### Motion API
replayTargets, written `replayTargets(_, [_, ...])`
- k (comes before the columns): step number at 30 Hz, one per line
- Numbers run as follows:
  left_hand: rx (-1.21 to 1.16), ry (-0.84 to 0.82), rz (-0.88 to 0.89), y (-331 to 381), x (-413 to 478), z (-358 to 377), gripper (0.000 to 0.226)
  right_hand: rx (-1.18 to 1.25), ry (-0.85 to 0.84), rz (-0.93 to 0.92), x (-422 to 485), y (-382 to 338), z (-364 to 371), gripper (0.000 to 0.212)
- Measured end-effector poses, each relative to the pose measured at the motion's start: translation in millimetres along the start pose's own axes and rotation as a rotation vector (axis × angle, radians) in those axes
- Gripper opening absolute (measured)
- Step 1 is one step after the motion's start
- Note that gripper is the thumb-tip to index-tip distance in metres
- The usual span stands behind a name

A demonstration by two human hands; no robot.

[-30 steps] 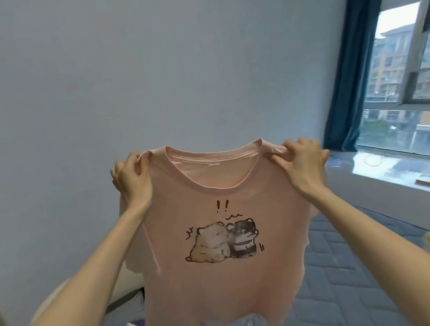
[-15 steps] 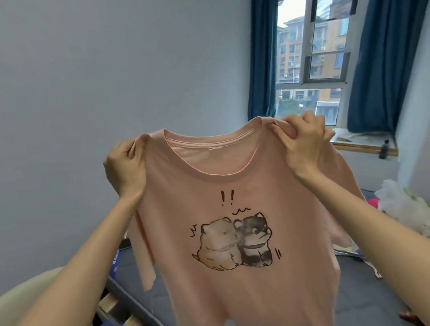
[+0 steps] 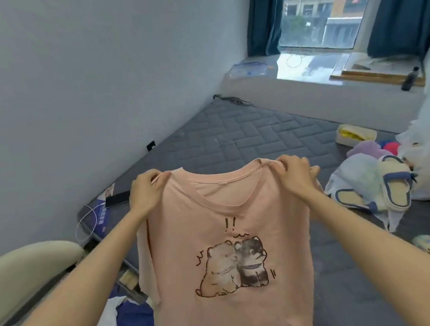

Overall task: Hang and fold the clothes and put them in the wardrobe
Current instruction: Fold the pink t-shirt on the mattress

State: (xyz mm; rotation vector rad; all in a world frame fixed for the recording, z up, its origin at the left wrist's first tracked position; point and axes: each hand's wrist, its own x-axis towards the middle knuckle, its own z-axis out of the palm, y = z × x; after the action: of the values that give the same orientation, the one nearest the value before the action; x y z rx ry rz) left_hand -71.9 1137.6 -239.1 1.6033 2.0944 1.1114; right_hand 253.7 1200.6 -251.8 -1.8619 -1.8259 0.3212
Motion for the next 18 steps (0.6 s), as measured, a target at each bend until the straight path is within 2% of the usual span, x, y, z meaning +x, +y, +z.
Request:
replayTargets(4, [0.049, -0.095, -0.065, -30.6, 39.0, 49.6, 0.02, 0.014, -0.075, 0.047, 31.6, 28.5, 50.8, 0.035])
replayTargets(10, [0.062, -0.113, -0.173, -63.5, 86.3, 107.0, 0.022, 0.029, -0.203, 0.113, 85.3, 41.1, 104.5, 0.042])
replayTargets(13, [0.044, -0.126, -0.22, -78.6, 111.4, 130.1, 0.02, 0.01, -0.268, 0.142, 111.6, 40.3, 128.5, 0.035])
replayTargets(18, [0.194, -0.14, -0.244, -107.9, 160.9, 174.0, 0.026, -0.094, -0.224, 0.194, 156.7, 42.0, 175.4, 0.034])
